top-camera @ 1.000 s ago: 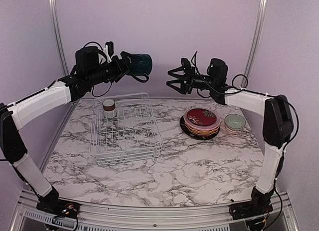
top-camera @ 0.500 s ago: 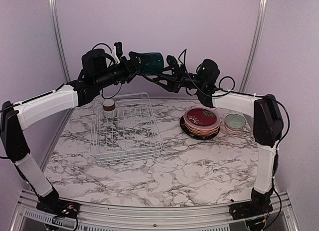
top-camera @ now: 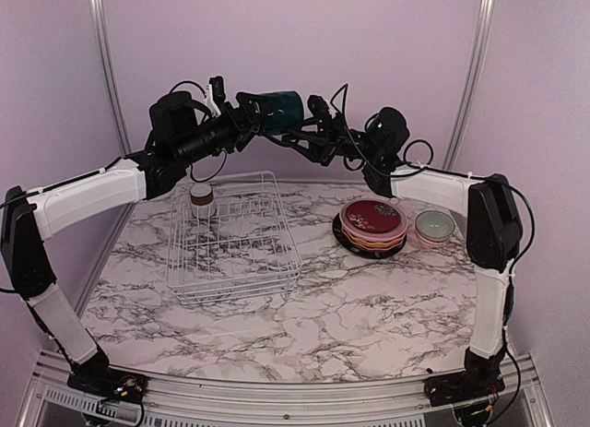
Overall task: Unload the mixed dishes from the dish rack
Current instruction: Pass from the left arm to the right, then place the cup at the center of the board.
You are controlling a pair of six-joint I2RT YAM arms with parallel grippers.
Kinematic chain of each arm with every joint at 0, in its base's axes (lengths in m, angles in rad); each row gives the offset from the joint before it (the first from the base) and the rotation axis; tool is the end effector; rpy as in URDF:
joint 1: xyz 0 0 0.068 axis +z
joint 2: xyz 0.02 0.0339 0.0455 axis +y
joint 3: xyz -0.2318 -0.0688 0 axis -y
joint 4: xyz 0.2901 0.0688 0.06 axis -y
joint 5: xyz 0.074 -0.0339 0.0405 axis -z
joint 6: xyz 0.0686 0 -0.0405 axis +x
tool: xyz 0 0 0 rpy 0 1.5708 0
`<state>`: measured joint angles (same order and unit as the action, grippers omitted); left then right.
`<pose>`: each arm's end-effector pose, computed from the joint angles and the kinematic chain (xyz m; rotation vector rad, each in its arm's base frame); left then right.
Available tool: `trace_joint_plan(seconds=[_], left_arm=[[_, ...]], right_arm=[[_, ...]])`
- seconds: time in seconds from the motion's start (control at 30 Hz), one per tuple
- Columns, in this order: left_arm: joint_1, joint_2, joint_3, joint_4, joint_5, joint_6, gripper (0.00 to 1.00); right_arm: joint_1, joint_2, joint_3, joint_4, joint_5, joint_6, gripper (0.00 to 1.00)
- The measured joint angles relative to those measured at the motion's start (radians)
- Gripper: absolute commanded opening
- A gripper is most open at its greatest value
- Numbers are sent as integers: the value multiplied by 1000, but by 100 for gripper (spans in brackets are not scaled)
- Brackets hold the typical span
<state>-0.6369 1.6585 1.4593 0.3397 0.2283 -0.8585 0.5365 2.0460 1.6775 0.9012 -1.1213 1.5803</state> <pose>0.3734 -0.2955 0.3655 0.0325 1.5894 -1.3663 0.4048 0.3126 0.3238 -0.5542 1.7263 2.2371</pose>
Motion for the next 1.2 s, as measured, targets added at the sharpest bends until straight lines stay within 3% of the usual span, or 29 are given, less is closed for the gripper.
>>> trace_joint_plan(seconds=[0.27,0.53,0.73,0.9,1.2], left_arm=[[0,6,0,18,2,-16,50],[-1,7,-6,26,6,-45,55],[-1,7,-24,44,3,-47,74],[0,7,-28,32,-2,-32,98],[7,-8,-29,-46,-21,50,99]], right_arm=[[5,7,9,7,-3,19,22],[5,9,9,18,-5,-2,0],[3,9,9,-3,-12,-21,0],[-6,6,9,-66,-15,-84,0],[-44,-27,6,-225,-29,-173,0]])
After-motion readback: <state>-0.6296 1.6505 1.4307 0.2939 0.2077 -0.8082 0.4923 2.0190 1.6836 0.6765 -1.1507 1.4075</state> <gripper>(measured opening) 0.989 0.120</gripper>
